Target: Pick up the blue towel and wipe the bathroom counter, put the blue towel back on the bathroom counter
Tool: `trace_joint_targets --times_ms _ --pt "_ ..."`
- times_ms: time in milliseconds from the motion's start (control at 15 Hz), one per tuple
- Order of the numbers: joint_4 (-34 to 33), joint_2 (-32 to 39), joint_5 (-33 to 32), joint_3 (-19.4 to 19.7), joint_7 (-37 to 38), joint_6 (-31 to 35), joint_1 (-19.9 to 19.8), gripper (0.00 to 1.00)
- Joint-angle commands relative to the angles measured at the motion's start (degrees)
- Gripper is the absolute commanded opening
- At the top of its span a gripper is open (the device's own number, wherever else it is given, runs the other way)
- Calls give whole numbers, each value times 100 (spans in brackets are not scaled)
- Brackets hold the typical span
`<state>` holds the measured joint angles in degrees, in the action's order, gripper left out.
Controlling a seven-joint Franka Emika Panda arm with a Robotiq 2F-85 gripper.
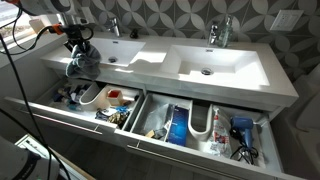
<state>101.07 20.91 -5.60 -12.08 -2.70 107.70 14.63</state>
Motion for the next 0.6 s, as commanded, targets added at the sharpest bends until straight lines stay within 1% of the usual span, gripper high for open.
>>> trace_joint_targets --times_ms 0,133,200,333,467,533 --pt "-23 8 6 17 -22 -20 11 27" --pt "-23 9 6 22 -53 -19 -3 27" --pt "-24 10 6 22 -59 -19 -4 7" --pt "-199 132 89 -89 -270 74 41 7" --pt "-531 409 14 -237 -430 123 221 7" --pt "-727 558 -108 -286 -472 44 342 7"
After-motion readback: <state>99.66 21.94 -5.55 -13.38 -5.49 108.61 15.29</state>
